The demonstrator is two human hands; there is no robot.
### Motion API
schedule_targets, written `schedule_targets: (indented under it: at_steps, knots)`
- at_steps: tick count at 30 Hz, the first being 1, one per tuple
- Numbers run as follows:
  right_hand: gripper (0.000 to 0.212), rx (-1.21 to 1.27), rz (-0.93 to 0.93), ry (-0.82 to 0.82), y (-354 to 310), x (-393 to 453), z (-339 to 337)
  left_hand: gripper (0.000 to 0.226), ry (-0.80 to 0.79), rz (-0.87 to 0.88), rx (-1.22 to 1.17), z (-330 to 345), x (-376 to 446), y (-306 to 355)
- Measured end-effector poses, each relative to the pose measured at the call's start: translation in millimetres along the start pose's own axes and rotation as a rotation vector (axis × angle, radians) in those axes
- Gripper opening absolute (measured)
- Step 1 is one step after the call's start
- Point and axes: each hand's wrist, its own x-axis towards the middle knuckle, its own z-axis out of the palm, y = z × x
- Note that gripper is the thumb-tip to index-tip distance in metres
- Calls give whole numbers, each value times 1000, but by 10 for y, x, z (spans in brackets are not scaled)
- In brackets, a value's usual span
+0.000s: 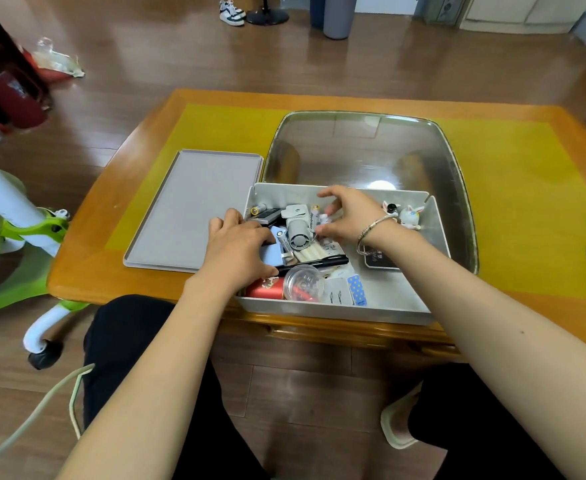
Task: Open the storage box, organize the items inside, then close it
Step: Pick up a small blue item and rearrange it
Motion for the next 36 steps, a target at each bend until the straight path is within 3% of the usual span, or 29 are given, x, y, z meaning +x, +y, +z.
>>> schedule_targets:
  at_steps: [5,11,15,17,19,23,30,36]
  knots:
    - [39,35,37,63,139,-9,-68,58,-6,38,11,14,54,42]
    - [9,-27,191,1,490,-272,-166,61,-44,80,32,16,141,53]
    - [10,-73,333,-235,606,-503,-119,64,-55,107,16,4,199,55]
    - [27,-128,345,-404,598,-578,-42,62,-55,143,49,-3,222,83]
    - [43,-224,302,-471,575,-602,33,55,-58,181,93,-5,233,116]
    - [52,-285,295,-451,510,-577,63,47,-26,221,114,-17,230,97]
    - [43,-111,334,-442,501,-605,-11,35,-34,218,19,-59,222,14]
    - [35,-77,315,-422,496,-621,12,38,-21,211,35,-79,187,41]
